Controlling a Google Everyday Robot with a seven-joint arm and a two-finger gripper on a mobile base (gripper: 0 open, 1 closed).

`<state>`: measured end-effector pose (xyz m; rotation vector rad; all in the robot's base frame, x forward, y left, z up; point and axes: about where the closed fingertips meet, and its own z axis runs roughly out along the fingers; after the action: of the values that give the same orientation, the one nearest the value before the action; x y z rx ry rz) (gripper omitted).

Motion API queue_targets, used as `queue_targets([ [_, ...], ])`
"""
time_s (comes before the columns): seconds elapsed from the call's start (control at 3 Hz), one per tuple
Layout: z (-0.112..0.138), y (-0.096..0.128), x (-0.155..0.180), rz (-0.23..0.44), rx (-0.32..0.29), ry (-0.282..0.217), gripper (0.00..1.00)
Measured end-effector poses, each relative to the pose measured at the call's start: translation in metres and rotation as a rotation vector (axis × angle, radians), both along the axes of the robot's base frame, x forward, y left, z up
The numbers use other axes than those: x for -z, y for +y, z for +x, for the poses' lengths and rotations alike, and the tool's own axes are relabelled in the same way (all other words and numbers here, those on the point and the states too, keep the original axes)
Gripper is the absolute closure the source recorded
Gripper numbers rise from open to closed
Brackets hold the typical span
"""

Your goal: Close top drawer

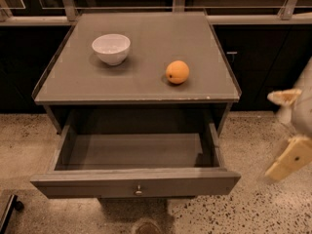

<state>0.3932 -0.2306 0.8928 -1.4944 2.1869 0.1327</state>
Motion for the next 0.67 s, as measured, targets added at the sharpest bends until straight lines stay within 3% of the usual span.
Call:
queue_targets([
  [0.67,-0.034,-0.009,0.132,0.319,0.136,0.162,0.00],
])
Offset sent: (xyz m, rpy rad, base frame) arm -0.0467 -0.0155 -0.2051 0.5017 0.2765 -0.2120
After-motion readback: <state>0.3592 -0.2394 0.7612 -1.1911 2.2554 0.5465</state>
